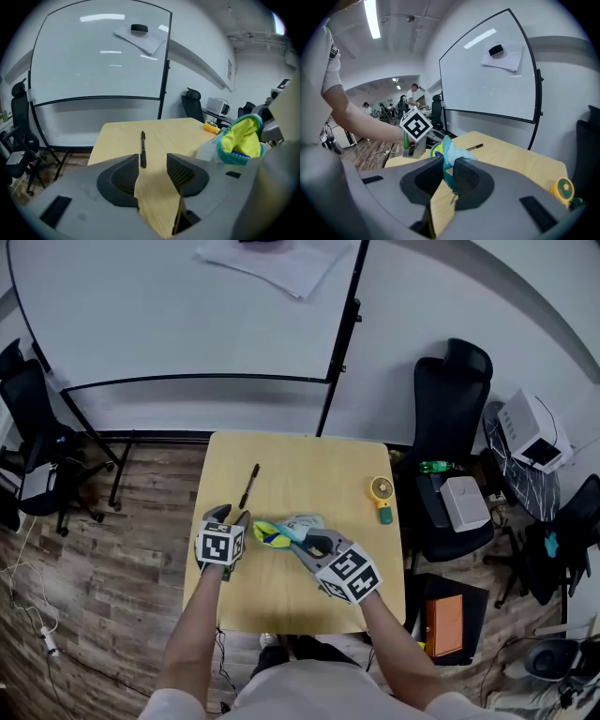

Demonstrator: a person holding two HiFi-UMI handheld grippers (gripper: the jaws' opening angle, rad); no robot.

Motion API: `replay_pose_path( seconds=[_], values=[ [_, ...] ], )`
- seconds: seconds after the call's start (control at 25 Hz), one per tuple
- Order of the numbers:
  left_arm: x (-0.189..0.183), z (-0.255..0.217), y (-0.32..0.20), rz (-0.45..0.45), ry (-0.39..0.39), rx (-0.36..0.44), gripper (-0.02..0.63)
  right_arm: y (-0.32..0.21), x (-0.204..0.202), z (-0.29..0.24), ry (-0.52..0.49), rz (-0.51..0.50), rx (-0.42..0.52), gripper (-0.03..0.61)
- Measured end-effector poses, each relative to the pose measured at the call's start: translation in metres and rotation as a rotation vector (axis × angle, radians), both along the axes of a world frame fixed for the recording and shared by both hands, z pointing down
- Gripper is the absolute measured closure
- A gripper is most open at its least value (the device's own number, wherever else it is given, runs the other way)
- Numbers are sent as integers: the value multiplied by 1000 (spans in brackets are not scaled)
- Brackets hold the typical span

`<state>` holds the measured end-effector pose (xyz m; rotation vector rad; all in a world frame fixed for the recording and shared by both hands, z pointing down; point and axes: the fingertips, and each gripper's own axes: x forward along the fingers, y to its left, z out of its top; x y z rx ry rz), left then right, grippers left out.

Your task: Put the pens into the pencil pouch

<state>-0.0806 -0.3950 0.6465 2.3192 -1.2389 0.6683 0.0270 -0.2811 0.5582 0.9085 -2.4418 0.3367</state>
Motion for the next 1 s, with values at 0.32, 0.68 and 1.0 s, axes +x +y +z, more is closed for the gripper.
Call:
replay_pose_path(
  seconds=[0.32,0.68,1.0],
  values=[
    [10,45,-33,36,-67,-85,441,-9,1,-1,-17,15,-12,520],
    [10,64,-39,26,-91,-135,483,-12,17,-1,-9,38,-16,520],
    [7,60,-35,34,-108,-159,552,-8,18,-1,-12,40,-15,520]
  ],
)
